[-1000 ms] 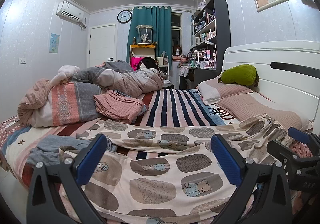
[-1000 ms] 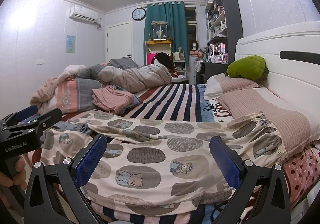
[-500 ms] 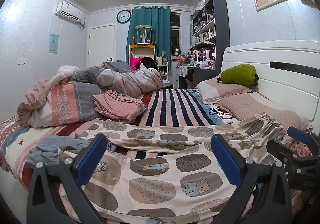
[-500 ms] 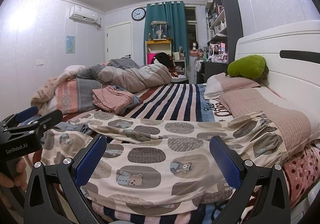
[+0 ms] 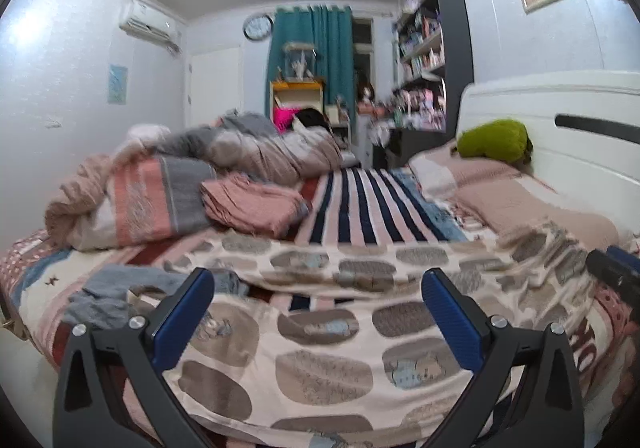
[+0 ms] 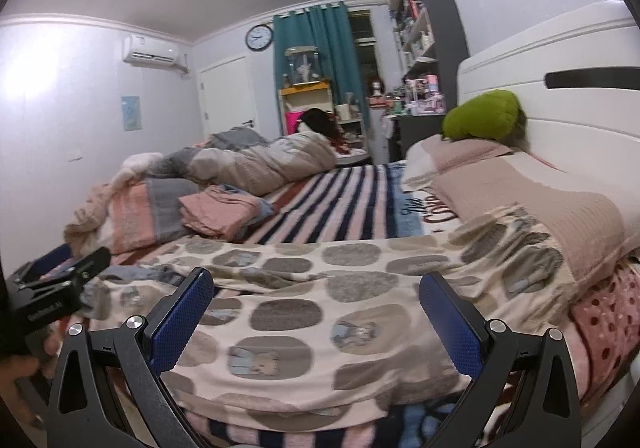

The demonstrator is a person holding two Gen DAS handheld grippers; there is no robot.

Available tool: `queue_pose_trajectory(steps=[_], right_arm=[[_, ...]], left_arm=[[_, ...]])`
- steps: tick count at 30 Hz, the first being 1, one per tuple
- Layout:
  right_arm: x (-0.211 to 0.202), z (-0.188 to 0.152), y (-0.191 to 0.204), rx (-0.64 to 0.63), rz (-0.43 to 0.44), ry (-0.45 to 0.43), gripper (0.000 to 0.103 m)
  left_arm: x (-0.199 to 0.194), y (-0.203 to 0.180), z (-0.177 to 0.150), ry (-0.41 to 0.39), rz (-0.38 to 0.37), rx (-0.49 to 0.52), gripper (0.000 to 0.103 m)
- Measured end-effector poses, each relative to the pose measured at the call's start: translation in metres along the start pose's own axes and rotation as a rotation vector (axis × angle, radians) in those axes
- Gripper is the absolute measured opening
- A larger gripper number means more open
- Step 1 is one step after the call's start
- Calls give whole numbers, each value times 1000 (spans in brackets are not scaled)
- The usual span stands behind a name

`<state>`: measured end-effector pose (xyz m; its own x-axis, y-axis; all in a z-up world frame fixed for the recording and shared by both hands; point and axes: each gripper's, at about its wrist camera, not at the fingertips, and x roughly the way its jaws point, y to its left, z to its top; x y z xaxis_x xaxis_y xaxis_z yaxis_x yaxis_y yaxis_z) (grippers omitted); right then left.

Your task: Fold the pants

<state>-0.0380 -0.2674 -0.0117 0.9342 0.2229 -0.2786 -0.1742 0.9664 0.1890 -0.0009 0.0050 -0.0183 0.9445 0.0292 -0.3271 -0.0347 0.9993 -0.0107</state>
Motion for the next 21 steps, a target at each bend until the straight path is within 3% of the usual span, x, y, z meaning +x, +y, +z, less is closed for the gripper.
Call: queue_pose_trajectory(steps=[5, 14, 16, 21], right_arm=[[7, -12, -36, 35, -7, 24, 103], [40, -72, -119, 210, -8, 214, 102], [46, -87, -137, 264, -13, 244, 86], [61, -116, -173, 358, -65, 311, 75]], left_arm=[[31, 22, -19, 103, 9, -57, 102], [79, 83, -84, 313, -12, -226, 102], [85, 88, -90, 335, 3, -235, 102], [102, 89, -101, 366, 19, -263, 102]])
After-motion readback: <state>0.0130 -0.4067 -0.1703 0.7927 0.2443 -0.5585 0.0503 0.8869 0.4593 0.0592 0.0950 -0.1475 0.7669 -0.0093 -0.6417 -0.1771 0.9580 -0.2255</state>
